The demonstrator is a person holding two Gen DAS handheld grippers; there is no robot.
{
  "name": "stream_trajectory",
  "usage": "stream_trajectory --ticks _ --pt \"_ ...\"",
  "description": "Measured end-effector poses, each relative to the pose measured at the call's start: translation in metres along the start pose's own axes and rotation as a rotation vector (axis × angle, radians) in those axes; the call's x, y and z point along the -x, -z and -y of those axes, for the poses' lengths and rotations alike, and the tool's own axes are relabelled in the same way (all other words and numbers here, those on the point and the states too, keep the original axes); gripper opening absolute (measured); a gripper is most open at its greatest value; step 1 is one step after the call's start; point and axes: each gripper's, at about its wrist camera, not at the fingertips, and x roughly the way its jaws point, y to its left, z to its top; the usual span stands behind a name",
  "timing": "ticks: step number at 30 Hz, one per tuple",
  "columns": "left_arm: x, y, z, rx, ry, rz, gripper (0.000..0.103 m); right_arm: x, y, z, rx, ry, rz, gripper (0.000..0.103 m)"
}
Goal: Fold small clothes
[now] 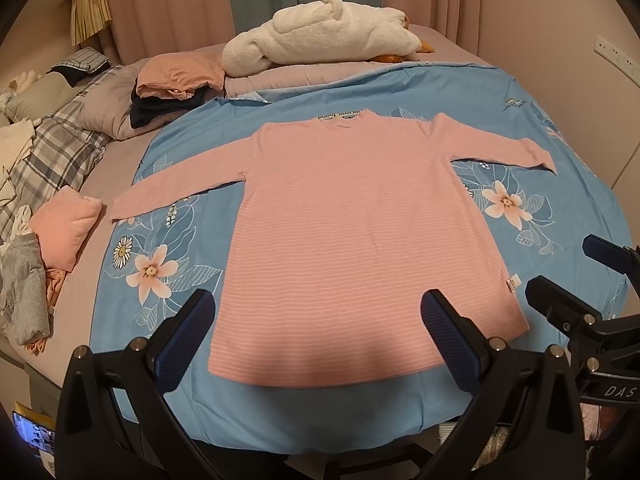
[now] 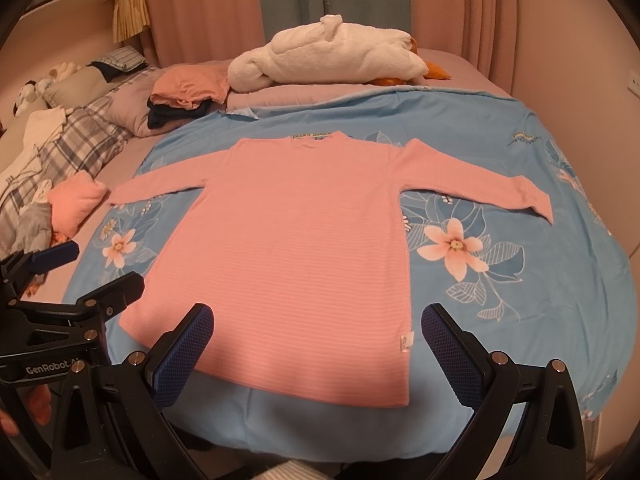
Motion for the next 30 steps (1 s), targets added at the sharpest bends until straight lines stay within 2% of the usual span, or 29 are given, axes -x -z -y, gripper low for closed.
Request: stream_trajectory --ticks 30 --pt "-0.0007 0.0004 0.0029 0.0 0.003 -0.002 0.103 0.0005 0.0001 0.0001 -0.003 -0.005 0.0 0.103"
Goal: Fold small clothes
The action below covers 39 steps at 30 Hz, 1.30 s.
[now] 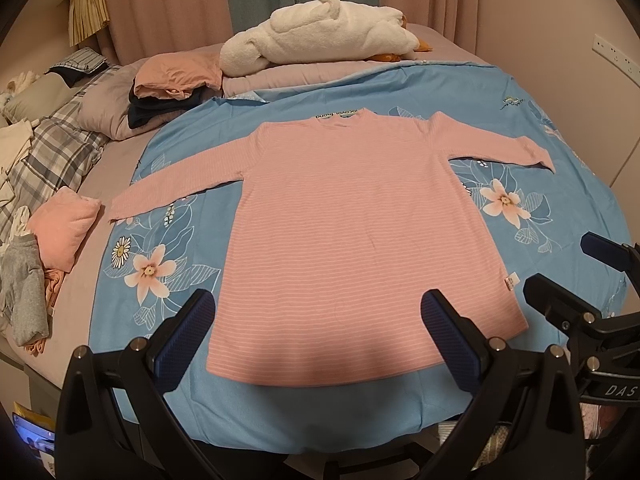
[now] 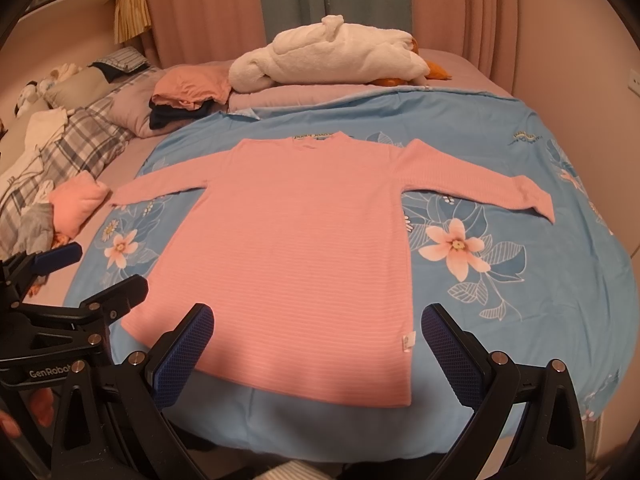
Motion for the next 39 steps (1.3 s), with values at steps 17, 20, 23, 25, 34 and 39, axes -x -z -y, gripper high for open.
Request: stream_trajectory --ticks 17,20,23,25,34,39 --pt "-0.002 0.0 0.002 -0.004 0.001 -0.004 0.103 -0.001 0.0 -0.001 -0.002 -0.004 -0.004 0.103" --pt "-0.003 0.001 0.003 -0.004 0.001 -0.007 0.103 -0.001 0.0 -0.001 -0.003 -0.005 -0.004 0.103" --pt "-0.009 0.0 0.003 0.0 0.007 -0.021 0.103 -0.003 0.001 -0.002 -0.008 -0.007 -0.01 0.103" --pt "-0.015 0.0 0.001 0.016 0.023 -0.03 0.103 -0.006 0.002 -0.002 -0.016 -0.02 -0.014 0.103" --pt "-0.075 -0.001 -0.024 0.204 0.169 -0.15 0.103 -0.064 0.021 0.056 -0.346 -0.39 -0.045 0.103" --pt "-0.112 -0.005 -0.03 0.289 0.241 -0.219 0.103 -0.094 0.036 0.116 -0.565 -0.36 -0.027 0.103"
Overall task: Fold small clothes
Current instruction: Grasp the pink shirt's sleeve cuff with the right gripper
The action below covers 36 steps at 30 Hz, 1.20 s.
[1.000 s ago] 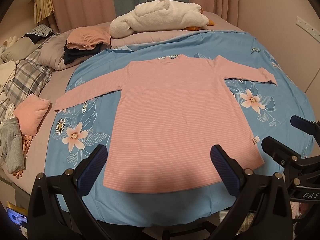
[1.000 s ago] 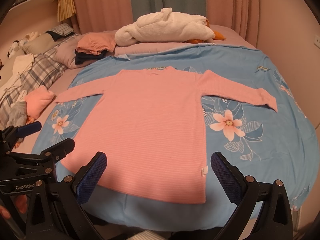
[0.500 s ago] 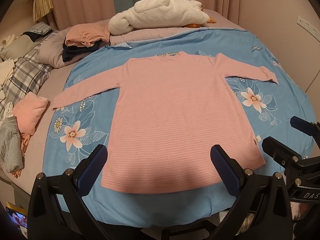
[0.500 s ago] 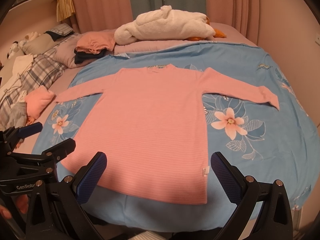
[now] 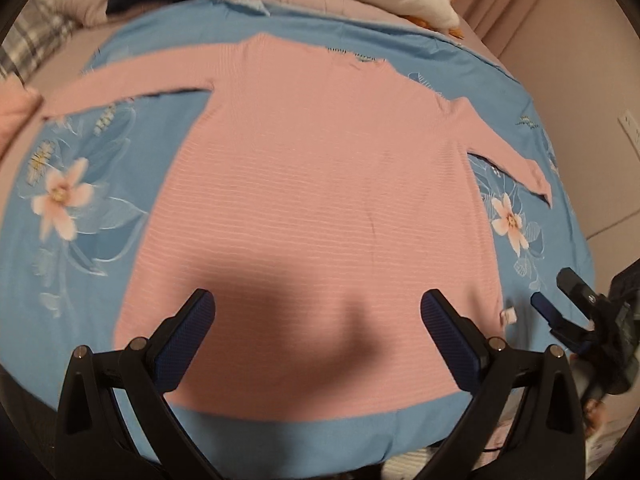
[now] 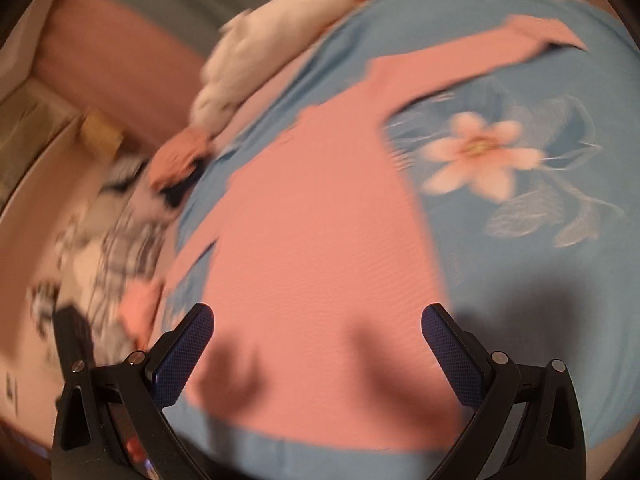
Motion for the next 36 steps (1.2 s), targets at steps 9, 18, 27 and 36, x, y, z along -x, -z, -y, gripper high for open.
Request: stream_trajectory --ticks 9,18,27,36 --pt "-0.035 -0.055 0.017 -0.027 0.057 0.045 0.103 0.018 -0.066 0.093 -0.219 0.149 0.193 0.103" --pt "-0.071 -0.113 0.046 -0.062 0.071 0.076 0.103 0.005 -0.138 0.16 -0.333 0.124 0.326 0.087" --pt "-0.094 -0.14 0.055 -0.076 0.065 0.091 0.102 -0.003 -0.194 0.211 -0.539 0.044 0.438 0.048" --pt "-0.088 -0.154 0.006 0.013 0.033 0.112 0.102 0.003 -0.217 0.119 -0.177 0.188 0.411 0.005"
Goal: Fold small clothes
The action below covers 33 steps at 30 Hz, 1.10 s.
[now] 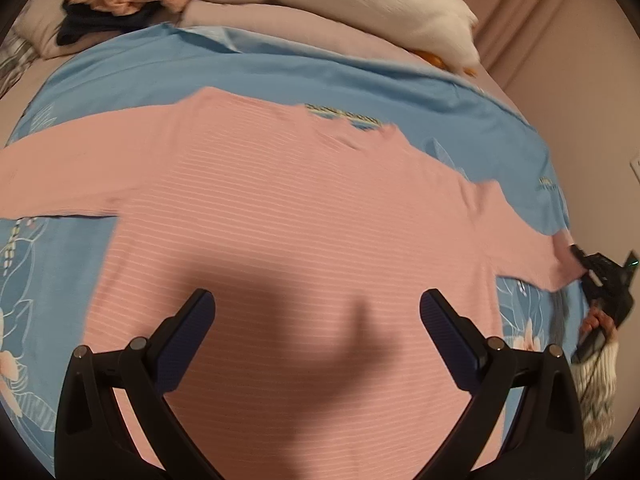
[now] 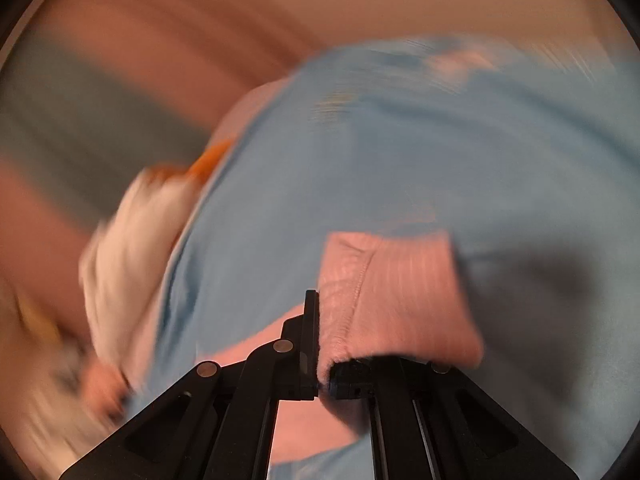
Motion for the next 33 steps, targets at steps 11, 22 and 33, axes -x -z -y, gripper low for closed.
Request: stream_trajectory --ticks 11,22,33 --pt "0.057 0.0 -0.092 0.179 -0.017 0.081 0.102 -0.001 0.131 -0.274 0.806 -0.074 -0.092 0.005" --pt "0.095 0.014 -0.182 0.315 -0.111 0.12 0.102 -0.103 0.327 -0.382 1.373 0.075 -0.218 0.007" --pt "0.079 -0.007 -0.159 0.253 -0.031 0.125 0.102 -0.04 0.297 -0.334 1.14 -0.362 -0.465 0.038"
